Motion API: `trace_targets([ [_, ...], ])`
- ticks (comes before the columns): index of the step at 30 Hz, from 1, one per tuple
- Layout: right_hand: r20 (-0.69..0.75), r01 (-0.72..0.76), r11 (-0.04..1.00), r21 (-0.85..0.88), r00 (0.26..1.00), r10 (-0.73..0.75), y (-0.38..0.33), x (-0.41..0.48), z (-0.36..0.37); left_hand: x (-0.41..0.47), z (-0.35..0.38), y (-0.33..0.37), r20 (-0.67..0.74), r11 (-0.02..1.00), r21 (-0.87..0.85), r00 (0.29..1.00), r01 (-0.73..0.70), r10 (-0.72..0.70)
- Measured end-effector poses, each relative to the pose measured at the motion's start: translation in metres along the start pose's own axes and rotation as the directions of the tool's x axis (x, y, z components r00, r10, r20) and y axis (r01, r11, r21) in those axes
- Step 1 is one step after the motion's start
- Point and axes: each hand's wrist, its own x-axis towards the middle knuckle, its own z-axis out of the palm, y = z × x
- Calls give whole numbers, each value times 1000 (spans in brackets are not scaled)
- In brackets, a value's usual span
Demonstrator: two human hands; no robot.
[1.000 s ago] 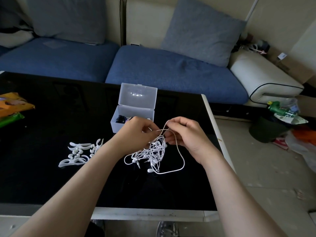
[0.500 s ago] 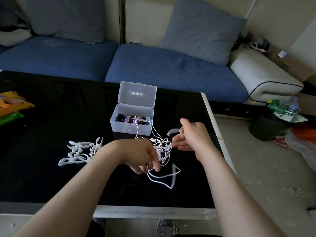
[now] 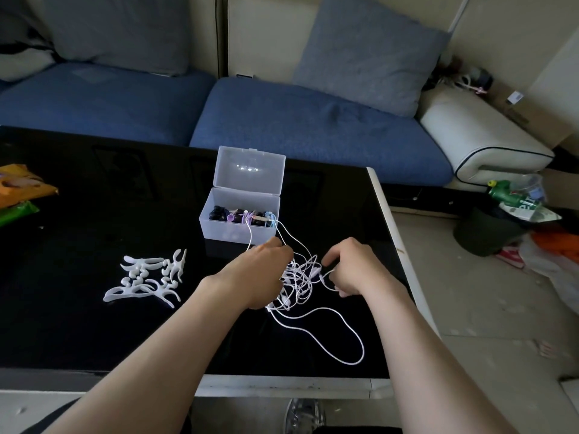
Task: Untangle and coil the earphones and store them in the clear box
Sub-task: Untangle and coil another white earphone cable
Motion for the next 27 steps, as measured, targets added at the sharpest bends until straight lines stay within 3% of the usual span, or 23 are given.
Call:
trace_targets([
  [5, 63, -13, 990, -140, 998, 22, 1, 6, 3, 0, 6, 1, 91, 998, 22, 994, 57, -59],
  [11, 117, 0, 999, 49, 993, -5, -2, 8, -1, -1, 5, 0, 105, 998, 39, 993, 45, -49],
  [23, 281, 70, 991, -111, 959, -36, 3, 8, 12, -7, -4, 5, 262, 995, 34, 960, 97, -103],
  [27, 341, 95, 995, -37, 937, -77, 3, 8, 16, -5, -2, 2, 232, 995, 19, 967, 99, -101],
])
